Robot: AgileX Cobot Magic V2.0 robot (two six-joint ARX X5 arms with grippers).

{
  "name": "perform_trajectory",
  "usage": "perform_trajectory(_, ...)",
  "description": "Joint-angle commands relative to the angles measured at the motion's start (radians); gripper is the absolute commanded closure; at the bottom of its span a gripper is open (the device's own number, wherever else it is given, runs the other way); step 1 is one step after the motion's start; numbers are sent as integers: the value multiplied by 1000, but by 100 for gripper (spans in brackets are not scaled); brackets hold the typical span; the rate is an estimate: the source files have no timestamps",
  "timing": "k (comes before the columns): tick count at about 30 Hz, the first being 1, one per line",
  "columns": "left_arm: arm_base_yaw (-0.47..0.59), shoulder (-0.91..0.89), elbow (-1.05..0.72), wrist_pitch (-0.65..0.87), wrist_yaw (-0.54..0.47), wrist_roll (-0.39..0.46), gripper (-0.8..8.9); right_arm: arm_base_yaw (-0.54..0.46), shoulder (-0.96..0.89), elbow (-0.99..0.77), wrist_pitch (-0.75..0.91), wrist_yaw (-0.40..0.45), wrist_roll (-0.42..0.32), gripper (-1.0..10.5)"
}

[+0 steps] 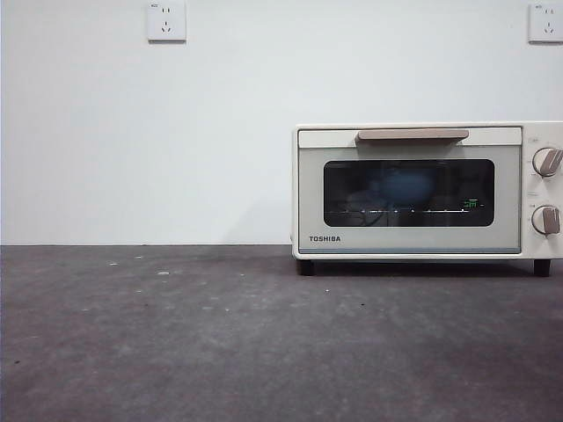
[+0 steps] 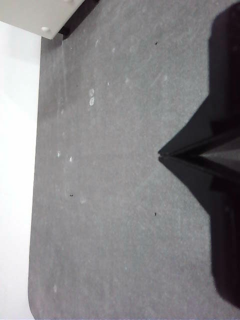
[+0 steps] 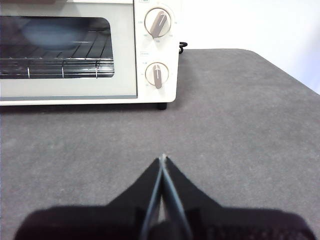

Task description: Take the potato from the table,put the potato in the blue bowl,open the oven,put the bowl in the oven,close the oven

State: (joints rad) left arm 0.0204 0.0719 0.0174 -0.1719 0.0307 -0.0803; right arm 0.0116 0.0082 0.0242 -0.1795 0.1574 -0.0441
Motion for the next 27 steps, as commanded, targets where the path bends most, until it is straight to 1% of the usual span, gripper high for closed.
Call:
perform_trajectory(1, -2, 0, -8, 4, 3, -5, 817, 1, -1, -10, 6, -18, 22, 946)
perform_trajectory(6, -2, 0, -8, 4, 3, -5, 817, 0, -1, -10, -3, -147, 14, 946)
perform_trajectory(8, -2, 0, -8, 4, 3, -5, 817, 0, -1, -10, -2, -171, 14, 946)
perform_trajectory(17, -2, 0, -8, 4, 3, -5, 817, 1, -1, -10, -2, -142, 15, 946)
perform_trajectory(27, -2, 0, -8, 4, 3, -5, 817, 1, 0, -10, -3, -142, 15, 946)
